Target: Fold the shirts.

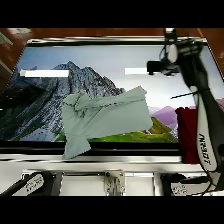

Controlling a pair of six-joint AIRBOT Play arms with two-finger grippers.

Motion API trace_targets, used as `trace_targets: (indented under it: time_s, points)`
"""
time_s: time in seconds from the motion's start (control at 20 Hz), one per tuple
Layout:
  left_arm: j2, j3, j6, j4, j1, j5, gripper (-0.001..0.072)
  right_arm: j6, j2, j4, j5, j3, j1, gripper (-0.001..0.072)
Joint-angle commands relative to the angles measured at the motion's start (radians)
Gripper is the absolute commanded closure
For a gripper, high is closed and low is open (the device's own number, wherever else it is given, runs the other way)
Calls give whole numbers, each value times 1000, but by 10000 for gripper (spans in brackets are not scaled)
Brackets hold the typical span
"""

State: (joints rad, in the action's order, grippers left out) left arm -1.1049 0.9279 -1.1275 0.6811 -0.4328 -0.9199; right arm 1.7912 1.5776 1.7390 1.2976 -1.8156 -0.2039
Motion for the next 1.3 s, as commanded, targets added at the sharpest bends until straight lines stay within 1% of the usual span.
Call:
trace_targets:
  time_s: [0.0,0.05,0.1,0.15,0.25,0.35,0.45,0.6,0.7,0.8,0.85,0.9,1.1,1.15,1.2,1.25]
  points:
    - [-5,85,-166,249,-250,-367,316,-194,-69,-1,308,-25,182,80]
    - [-5,60,-169,349,-290,-457,315,-214,-74,-46,375,-15,253,80]
    - [-4,18,-169,427,-309,-517,308,-232,-73,-100,425,4,321,79]
    - [2,-50,-177,448,-320,-531,302,-236,-73,-156,455,39,386,78]
    - [2,-198,-166,394,-304,-531,152,-238,-73,-256,485,129,474,78]
    - [-5,-332,-108,393,-262,-516,152,-252,-73,-336,479,224,519,78]
    - [-9,-431,-72,392,-221,-478,152,-267,-73,-372,432,304,526,78]
    - [-10,-500,-55,357,-170,-420,153,-268,-73,-437,318,384,525,78]
    - [-10,-505,-36,305,-130,-412,154,-267,-71,-443,256,414,524,78]
    - [-16,-505,-40,297,-81,-399,154,-266,-66,-440,211,435,525,78]
    - [-29,-505,-64,296,-55,-386,154,-266,-62,-441,200,446,525,78]
    - [-47,-505,-65,285,-30,-377,155,-270,-55,-440,195,456,525,78]
    - [-135,-504,-66,161,81,-312,157,-310,-22,-460,196,506,525,77]
    - [-151,-504,-67,150,107,-297,161,-325,-13,-476,195,522,525,76]
    - [-167,-504,-67,143,134,-282,177,-340,-5,-486,193,538,525,15]
    - [-179,-503,-67,136,156,-262,199,-357,3,-498,193,556,524,17]
